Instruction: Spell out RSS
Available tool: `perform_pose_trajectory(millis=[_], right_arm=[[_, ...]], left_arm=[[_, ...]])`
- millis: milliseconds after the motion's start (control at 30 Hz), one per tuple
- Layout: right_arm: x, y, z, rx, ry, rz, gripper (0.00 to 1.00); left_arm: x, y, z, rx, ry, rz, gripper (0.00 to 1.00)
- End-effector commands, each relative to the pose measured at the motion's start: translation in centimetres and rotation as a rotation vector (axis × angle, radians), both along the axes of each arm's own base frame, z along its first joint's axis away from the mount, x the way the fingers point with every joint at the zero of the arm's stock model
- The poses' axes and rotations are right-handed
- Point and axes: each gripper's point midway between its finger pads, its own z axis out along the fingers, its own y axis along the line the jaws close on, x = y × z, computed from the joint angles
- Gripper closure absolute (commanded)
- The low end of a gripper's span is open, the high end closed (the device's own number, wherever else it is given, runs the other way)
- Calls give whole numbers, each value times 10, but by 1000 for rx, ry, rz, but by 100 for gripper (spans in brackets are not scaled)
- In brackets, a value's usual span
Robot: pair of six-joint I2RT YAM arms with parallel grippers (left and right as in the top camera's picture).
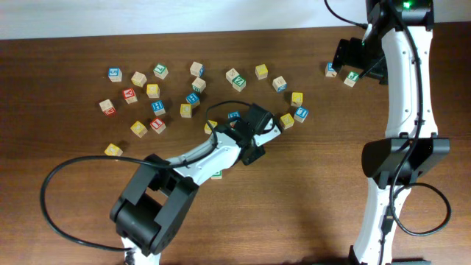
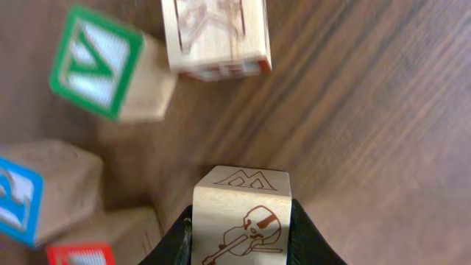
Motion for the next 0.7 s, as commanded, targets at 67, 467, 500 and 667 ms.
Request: perform_pose_trajectory(millis=[67,467,500,667], right_arm=[[-2,-3,5,-10,-9,1,2],[-2,-3,5,-10,-9,1,2],[-2,-3,5,-10,-9,1,2],[-2,-3,5,-10,-9,1,2]], left_arm=[[-6,28,24,46,-12,187,75],[16,87,9,251,-206,535,70],[16,90,8,266,-211,537,69],[4,118,-2,367,-196,614,68]])
